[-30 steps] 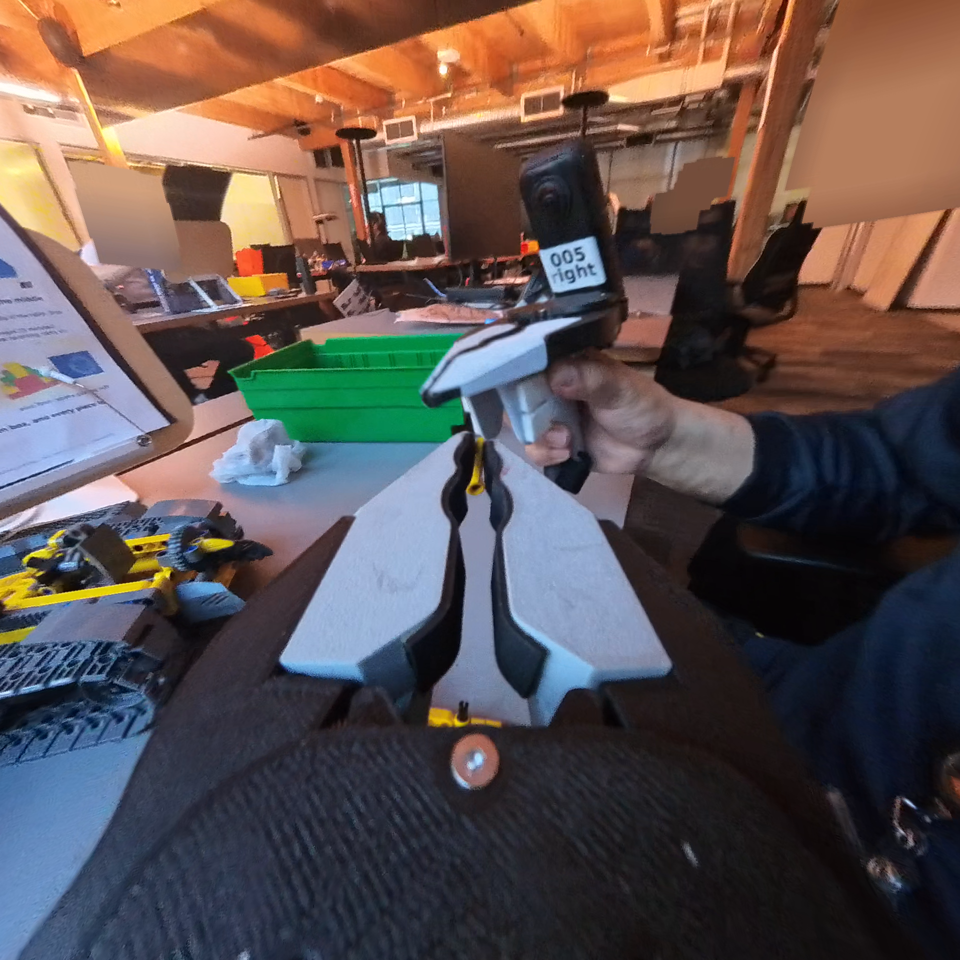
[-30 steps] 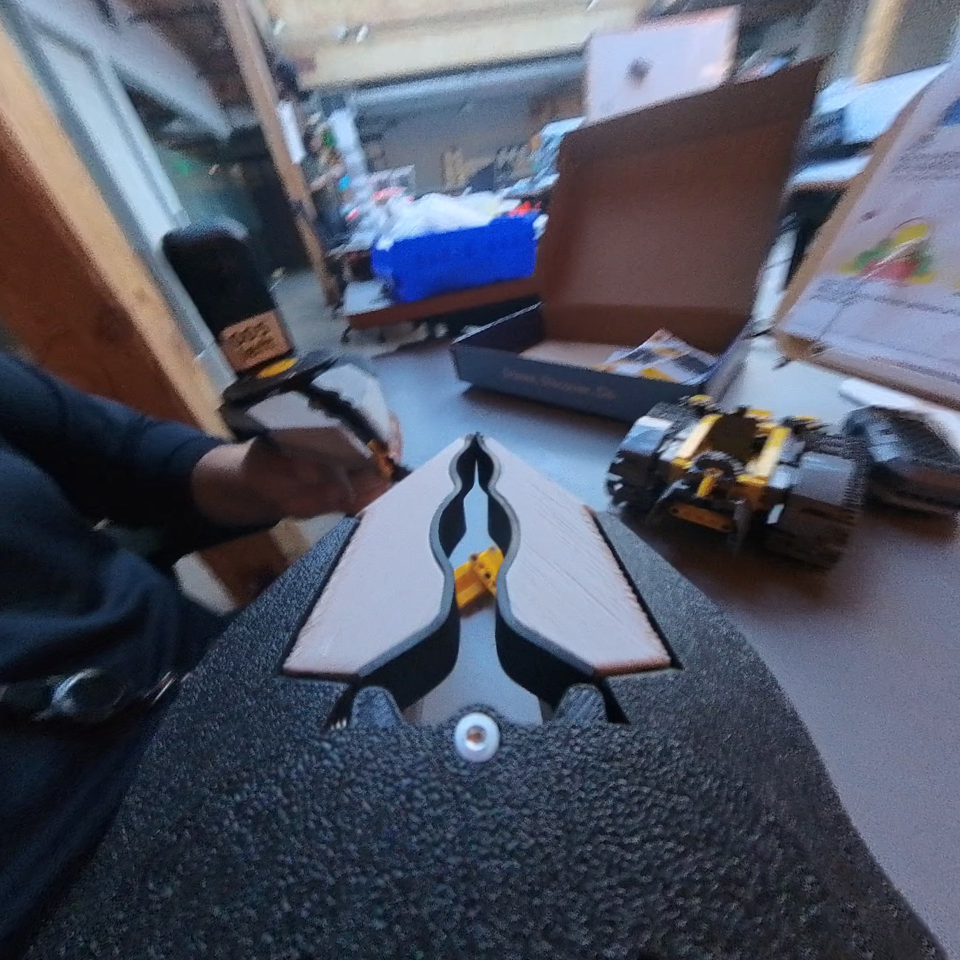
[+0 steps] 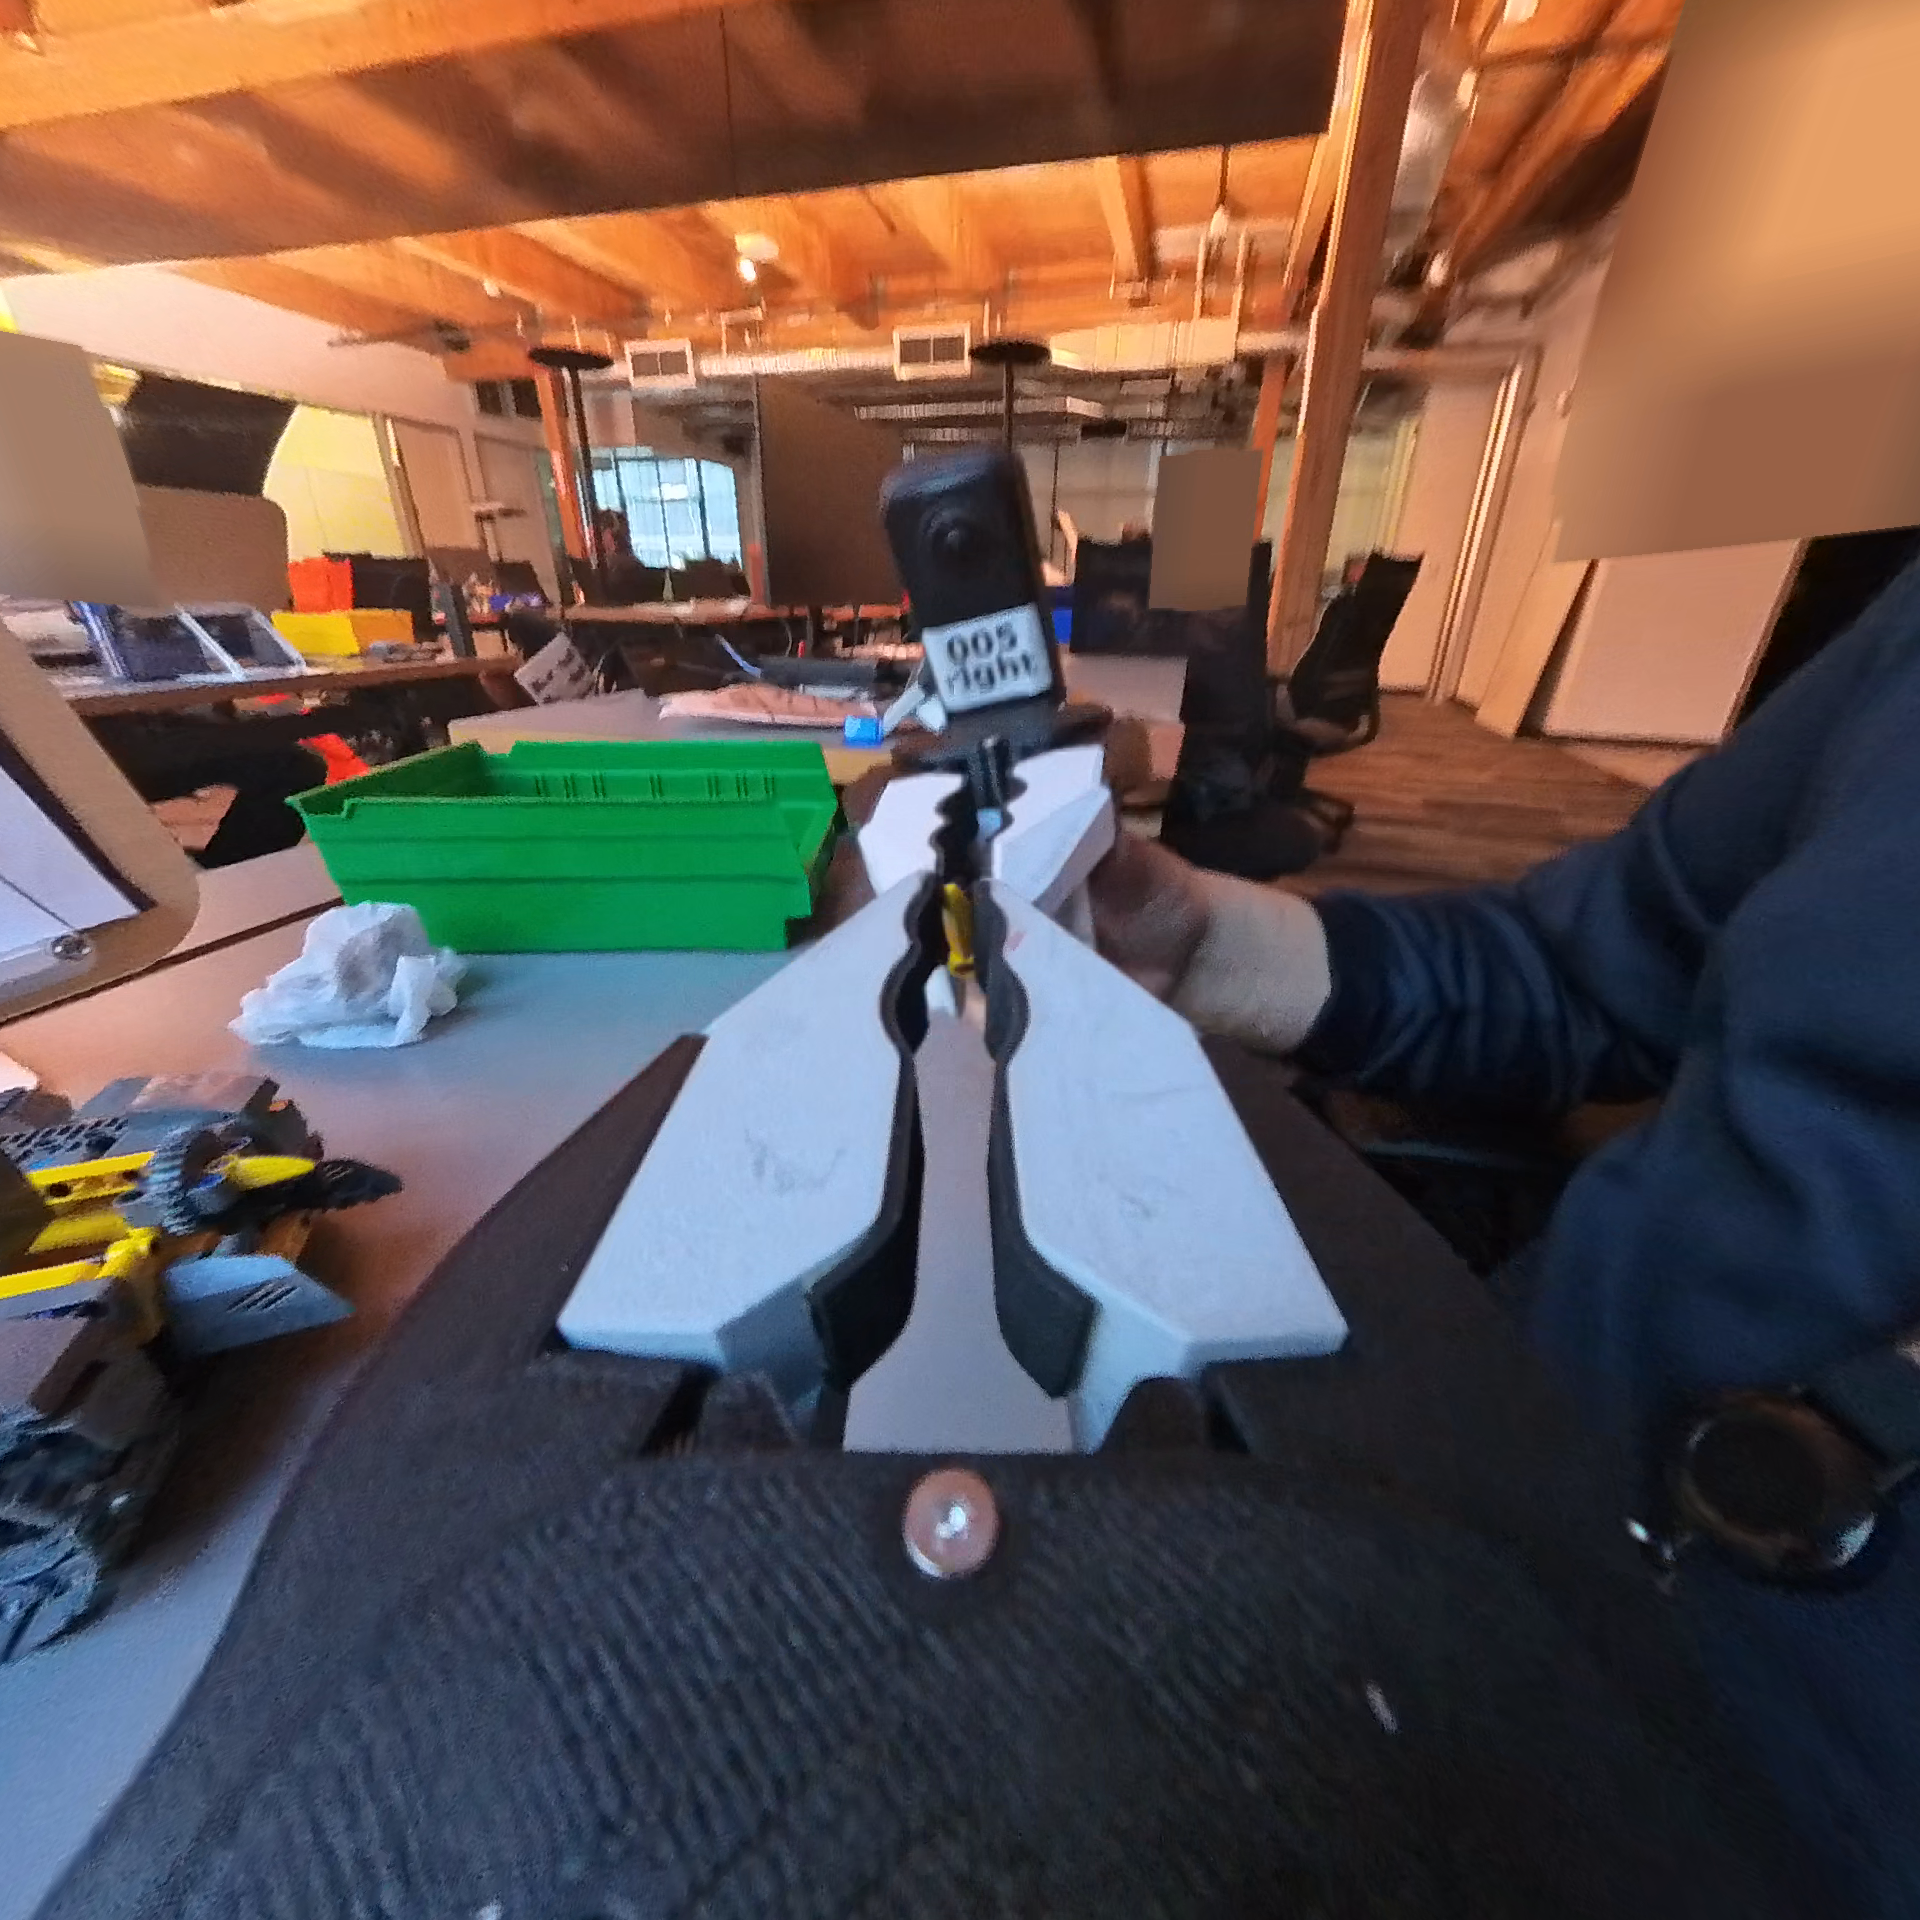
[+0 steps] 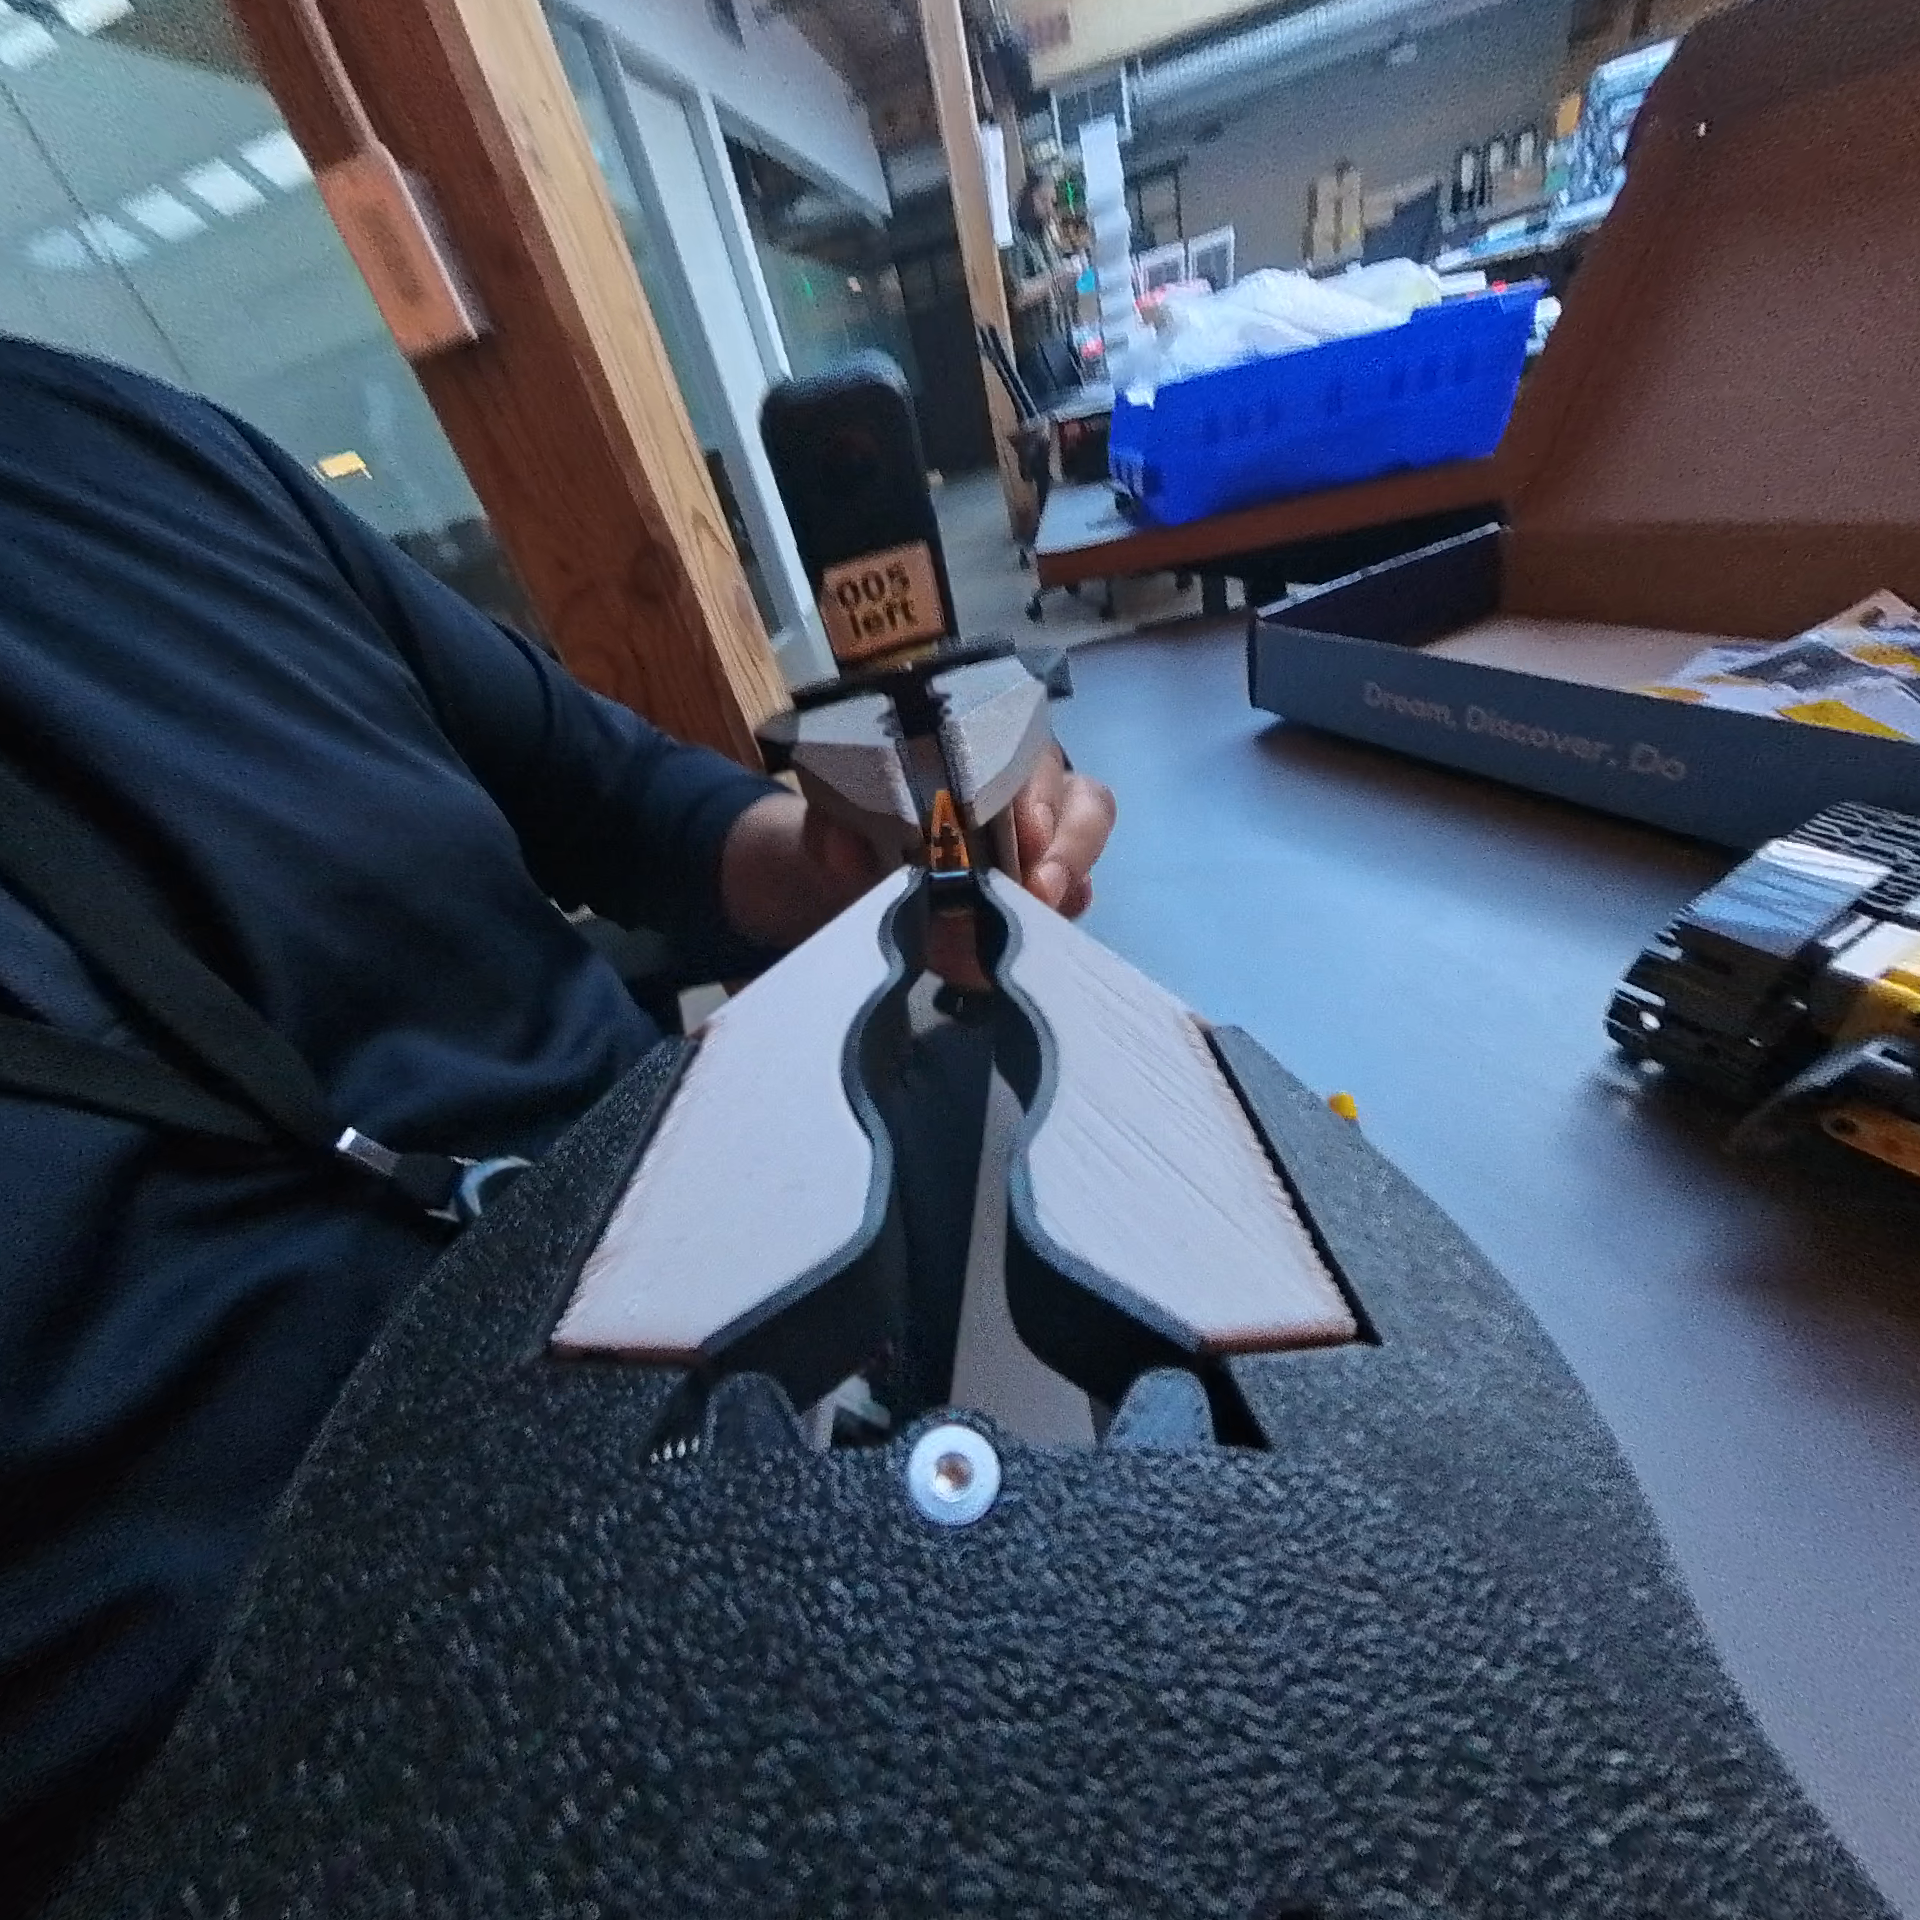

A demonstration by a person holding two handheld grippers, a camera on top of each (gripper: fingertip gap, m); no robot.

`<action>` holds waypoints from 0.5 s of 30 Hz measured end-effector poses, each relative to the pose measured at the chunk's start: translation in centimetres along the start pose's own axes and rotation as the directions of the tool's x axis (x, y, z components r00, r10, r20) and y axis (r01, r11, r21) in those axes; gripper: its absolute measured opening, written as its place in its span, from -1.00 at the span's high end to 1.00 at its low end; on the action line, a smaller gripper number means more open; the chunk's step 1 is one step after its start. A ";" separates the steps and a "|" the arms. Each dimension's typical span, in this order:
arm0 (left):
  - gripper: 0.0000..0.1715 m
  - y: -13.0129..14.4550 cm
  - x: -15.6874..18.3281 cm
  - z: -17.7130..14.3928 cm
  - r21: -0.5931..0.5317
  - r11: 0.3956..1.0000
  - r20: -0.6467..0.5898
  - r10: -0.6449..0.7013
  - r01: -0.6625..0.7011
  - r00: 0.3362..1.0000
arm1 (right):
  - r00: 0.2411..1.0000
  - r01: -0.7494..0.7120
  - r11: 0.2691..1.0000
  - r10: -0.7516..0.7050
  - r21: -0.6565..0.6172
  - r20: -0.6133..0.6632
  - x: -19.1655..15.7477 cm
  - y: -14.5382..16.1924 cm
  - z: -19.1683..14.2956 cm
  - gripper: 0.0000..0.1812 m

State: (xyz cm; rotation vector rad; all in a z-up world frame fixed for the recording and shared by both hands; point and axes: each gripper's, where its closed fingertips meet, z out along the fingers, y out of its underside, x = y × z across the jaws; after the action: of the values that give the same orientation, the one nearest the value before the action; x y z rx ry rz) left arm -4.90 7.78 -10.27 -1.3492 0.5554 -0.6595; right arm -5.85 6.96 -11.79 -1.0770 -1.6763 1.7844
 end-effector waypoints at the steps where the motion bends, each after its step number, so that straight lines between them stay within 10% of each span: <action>1: 0.97 0.4 -0.1 0.0 -0.038 0.999 -0.007 0.004 -0.004 1.000 | 1.000 0.013 0.999 -0.014 -0.033 -0.018 0.2 0.3 -0.1 0.94; 15: 0.97 5.1 0.1 -1.6 -0.454 0.890 -0.124 -0.020 -0.039 0.992 | 0.997 0.022 0.960 -0.040 -0.278 -0.059 1.0 4.4 0.8 0.94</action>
State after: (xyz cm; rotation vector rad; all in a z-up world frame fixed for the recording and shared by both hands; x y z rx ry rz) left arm -5.35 7.07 -15.58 -1.7510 0.8571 -0.6308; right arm -6.24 6.58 -16.31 -1.2027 -1.9327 1.5085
